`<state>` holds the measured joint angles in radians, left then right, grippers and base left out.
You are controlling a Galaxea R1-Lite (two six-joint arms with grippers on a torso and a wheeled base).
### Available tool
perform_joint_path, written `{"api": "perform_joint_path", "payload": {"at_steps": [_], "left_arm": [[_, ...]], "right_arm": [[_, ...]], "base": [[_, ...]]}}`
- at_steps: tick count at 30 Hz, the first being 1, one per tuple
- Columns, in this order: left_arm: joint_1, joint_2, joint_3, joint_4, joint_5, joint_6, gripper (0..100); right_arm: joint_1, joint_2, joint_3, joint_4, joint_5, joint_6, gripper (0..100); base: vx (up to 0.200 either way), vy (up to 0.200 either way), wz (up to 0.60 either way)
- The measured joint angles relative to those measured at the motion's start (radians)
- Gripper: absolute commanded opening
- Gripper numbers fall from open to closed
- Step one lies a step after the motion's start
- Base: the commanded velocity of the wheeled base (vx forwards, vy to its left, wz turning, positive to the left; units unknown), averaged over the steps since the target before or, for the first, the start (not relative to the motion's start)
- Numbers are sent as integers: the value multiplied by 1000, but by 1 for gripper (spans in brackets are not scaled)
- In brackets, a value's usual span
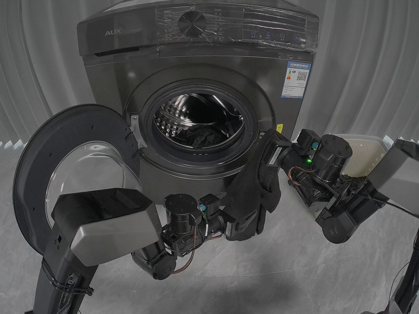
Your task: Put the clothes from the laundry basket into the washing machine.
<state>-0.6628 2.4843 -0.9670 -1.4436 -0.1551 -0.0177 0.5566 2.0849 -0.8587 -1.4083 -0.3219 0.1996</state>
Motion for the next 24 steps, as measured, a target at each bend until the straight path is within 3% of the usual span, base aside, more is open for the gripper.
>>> {"api": "perform_joint_path", "payload": {"at_steps": [13,19,24], "left_arm": [[6,36,-41,-11,33,3,100],[12,60,-59,-11,48,37,100],[16,93,-104,-10,66,49,100]], "right_arm": [[49,21,-151,207,-72,8,0],[53,34,-191,225,-95,25,0],[56,33,-196,227,-98,40,0]], "base": [[0,0,0],[0,0,0],[0,0,0]]}}
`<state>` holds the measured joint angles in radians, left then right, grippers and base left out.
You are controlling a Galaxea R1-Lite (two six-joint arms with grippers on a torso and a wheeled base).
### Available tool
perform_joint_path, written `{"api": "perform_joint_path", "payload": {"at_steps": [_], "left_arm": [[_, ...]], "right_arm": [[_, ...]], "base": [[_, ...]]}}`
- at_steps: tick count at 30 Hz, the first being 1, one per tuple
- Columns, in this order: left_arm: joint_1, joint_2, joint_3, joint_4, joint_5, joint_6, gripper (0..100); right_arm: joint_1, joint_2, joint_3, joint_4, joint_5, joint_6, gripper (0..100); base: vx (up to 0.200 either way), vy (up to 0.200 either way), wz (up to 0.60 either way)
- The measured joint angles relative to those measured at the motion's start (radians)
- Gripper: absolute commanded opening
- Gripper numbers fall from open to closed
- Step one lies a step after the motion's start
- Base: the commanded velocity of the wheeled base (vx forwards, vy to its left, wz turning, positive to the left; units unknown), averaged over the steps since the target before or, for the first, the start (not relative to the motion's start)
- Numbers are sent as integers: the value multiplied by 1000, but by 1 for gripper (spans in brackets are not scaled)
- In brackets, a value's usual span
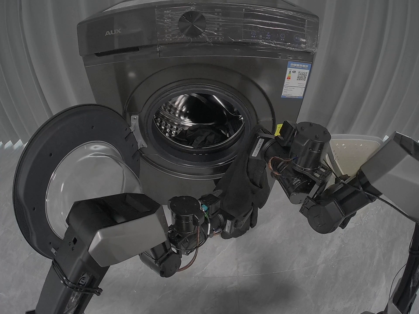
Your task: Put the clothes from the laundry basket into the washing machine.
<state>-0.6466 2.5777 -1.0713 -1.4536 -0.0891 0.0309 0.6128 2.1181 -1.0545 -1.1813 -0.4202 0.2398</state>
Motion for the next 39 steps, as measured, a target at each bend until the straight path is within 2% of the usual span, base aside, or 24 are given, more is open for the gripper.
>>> {"api": "perform_joint_path", "payload": {"at_steps": [8,16,17,26,29,34,39], "left_arm": [[8,49,-95,27,17,1,100],[25,101,-197,81,29,1,100],[25,105,-210,88,30,1,0],[29,145,-326,130,44,0,0],[29,148,-325,118,46,-1,0],[32,119,-253,67,51,-1,0],[39,29,-80,-5,47,-4,0]], "right_arm": [[11,-10,-1,0,-2,13,0],[25,-21,3,0,-27,21,0],[26,-22,3,0,-28,22,0],[24,-25,10,-5,-34,32,0],[15,-25,14,-9,-34,32,0],[-10,-24,18,-20,-27,31,0],[-33,-20,19,-33,-22,30,0]], "base": [[0,0,0],[0,0,0],[0,0,0],[0,0,0],[0,0,0],[0,0,0],[0,0,0]]}}
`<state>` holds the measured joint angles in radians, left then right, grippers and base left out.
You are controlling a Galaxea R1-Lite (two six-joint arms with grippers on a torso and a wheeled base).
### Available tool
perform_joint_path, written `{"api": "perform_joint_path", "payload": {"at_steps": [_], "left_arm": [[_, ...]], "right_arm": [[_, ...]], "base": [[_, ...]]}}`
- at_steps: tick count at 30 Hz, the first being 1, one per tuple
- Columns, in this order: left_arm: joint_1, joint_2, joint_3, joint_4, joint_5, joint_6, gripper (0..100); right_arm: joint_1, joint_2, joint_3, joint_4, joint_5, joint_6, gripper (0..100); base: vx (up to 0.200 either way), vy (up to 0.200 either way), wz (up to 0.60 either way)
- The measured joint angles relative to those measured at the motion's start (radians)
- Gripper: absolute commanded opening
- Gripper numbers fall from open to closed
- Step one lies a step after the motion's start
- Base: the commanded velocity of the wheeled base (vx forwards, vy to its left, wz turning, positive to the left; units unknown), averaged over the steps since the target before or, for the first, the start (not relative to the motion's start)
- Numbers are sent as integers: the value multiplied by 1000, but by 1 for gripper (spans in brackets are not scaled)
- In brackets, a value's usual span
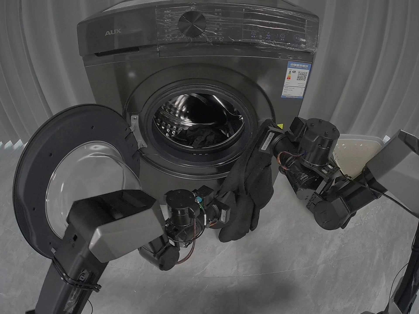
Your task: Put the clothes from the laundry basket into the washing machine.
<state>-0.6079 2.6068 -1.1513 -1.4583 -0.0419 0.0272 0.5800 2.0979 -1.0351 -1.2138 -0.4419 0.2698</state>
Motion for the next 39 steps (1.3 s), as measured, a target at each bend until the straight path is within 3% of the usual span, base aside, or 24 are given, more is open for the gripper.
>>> {"api": "perform_joint_path", "payload": {"at_steps": [7,10,16,20,24,29,39], "left_arm": [[13,-178,267,-67,-46,-9,0],[28,-267,352,-79,-79,-27,0],[80,-416,455,-90,-122,-92,0],[121,-499,526,-95,-157,-157,0],[166,-562,593,-95,-174,-218,0],[200,-619,603,-94,-178,-237,0],[209,-710,611,-94,-180,-241,0]], "right_arm": [[-27,5,15,-19,12,0,0],[-36,7,46,-45,37,-1,0],[-46,10,191,-180,143,-1,0],[-46,22,286,-317,228,-6,0],[-40,36,338,-337,273,-11,0],[-34,24,361,-339,280,-22,0],[-10,-24,378,-340,280,-40,0]], "base": [[0,0,0],[0,0,0],[0,0,0],[0,0,0],[0,0,0],[0,0,0],[0,0,0]]}}
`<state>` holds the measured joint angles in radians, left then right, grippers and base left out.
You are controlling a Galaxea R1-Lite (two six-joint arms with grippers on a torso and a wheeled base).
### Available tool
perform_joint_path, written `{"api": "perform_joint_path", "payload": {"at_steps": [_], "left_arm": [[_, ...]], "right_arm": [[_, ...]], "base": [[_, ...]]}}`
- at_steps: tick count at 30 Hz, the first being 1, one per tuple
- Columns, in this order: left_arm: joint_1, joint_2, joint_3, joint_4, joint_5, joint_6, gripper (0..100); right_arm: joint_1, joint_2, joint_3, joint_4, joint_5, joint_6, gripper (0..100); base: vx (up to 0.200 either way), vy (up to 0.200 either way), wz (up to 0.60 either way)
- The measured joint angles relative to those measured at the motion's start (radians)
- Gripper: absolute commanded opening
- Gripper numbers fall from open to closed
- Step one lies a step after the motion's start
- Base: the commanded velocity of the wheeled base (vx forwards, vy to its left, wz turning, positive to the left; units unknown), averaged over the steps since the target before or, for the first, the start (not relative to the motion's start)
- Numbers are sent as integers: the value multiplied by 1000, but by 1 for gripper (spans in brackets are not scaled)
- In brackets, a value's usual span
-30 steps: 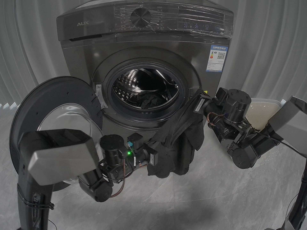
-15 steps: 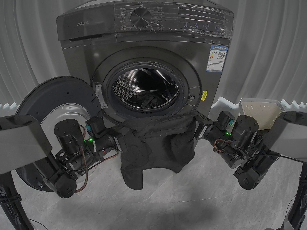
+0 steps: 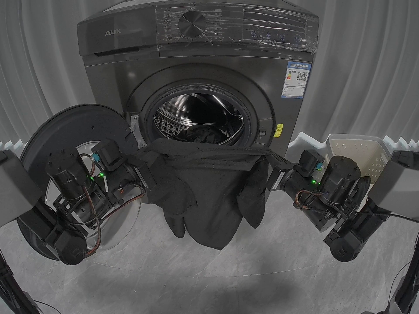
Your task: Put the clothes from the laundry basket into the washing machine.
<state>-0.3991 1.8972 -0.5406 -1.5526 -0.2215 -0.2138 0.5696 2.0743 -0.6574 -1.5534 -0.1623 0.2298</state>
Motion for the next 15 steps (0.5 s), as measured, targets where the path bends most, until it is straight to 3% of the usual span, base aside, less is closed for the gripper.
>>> {"api": "perform_joint_path", "payload": {"at_steps": [15], "left_arm": [[-2,-20,1,0,0,4,0]], "right_arm": [[1,-17,-8,0,0,-3,0]], "base": [[0,0,0]]}}
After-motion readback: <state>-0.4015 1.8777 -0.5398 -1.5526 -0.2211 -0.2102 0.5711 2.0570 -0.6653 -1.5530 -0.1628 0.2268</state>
